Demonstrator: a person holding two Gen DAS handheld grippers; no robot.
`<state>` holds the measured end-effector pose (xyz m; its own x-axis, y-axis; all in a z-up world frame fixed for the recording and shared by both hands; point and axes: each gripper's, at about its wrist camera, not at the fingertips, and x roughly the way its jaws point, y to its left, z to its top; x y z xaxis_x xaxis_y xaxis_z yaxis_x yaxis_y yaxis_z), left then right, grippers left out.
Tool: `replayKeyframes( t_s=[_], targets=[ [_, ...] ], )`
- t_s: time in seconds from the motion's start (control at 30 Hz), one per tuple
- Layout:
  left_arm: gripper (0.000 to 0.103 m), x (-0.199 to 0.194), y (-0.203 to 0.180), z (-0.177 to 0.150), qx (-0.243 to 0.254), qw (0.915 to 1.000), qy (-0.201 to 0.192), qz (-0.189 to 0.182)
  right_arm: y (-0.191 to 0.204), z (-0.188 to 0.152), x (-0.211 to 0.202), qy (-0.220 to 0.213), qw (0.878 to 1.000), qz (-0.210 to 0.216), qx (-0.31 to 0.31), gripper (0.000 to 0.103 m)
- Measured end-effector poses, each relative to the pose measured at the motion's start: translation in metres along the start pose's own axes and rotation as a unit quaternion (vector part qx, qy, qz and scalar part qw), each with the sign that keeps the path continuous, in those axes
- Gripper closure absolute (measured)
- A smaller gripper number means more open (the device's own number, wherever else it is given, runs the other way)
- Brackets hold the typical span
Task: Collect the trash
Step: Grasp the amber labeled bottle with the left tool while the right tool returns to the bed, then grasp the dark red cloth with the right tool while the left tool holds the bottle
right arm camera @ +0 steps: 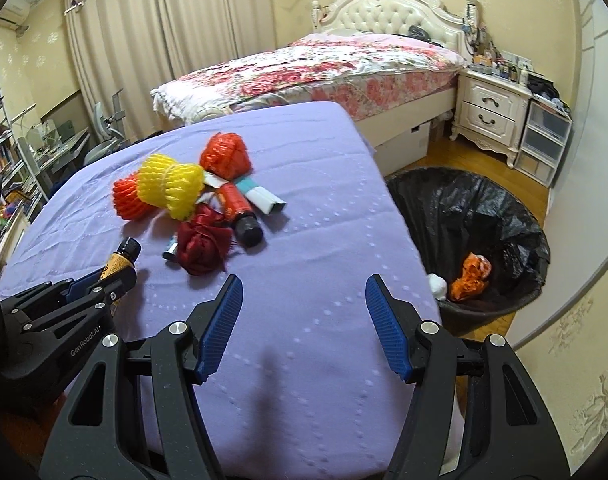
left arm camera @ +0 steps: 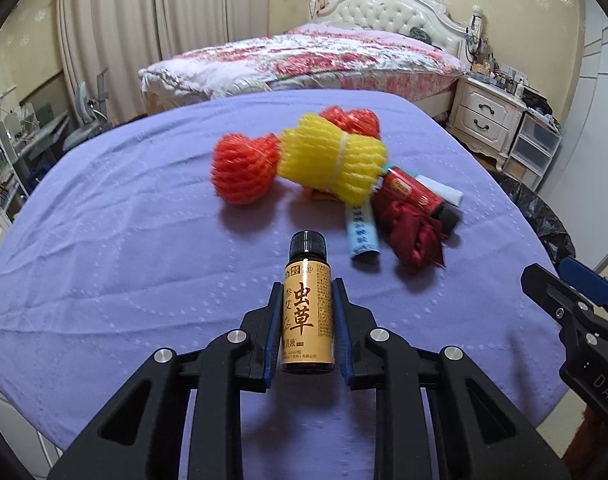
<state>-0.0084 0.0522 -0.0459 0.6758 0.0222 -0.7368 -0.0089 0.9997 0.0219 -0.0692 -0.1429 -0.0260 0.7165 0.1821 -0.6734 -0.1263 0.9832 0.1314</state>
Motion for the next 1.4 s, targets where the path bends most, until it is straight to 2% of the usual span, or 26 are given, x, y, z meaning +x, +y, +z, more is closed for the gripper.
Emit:
replayKeyframes(
  t_s=[0.33,0.47,0.73,0.8,0.9,1.17,1.4],
  targets=[
    [0.078,0.008,0.046,0.01,-0.029,0.9991,-0.003,0.031,0.046,0.02,0.025,0.006,0.999,0.036,-0.038,0.042],
    [0.078,0.011,0.063,0.014,-0.046,0.9983,-0.003,0.037,0.06,0.025,0.04,0.022,0.997,0.044,-0.053,0.053],
    [0.078,0.018,0.077,0.013,-0.062,0.9976,0.006,0.03,0.075,0.027,0.064,0.055,0.995,0.048,-0.069,0.065],
    [0.078,0.018,0.077,0.013,-0.063,0.9976,0.005,0.028,0.077,0.025,0.068,0.062,0.994,0.046,-0.07,0.076],
    [0.078,0.016,0.079,0.012,-0.066,0.9975,0.003,0.026,0.078,0.023,0.067,0.06,0.994,0.045,-0.073,0.081],
    [0.078,0.011,0.08,0.009,-0.066,0.9975,-0.004,0.023,0.071,0.019,0.05,0.046,0.995,0.039,-0.073,0.083],
    [0.078,0.004,0.072,0.011,-0.059,0.9981,-0.015,0.01,0.052,0.019,0.031,0.031,0.998,0.032,-0.05,0.083]
  ],
)
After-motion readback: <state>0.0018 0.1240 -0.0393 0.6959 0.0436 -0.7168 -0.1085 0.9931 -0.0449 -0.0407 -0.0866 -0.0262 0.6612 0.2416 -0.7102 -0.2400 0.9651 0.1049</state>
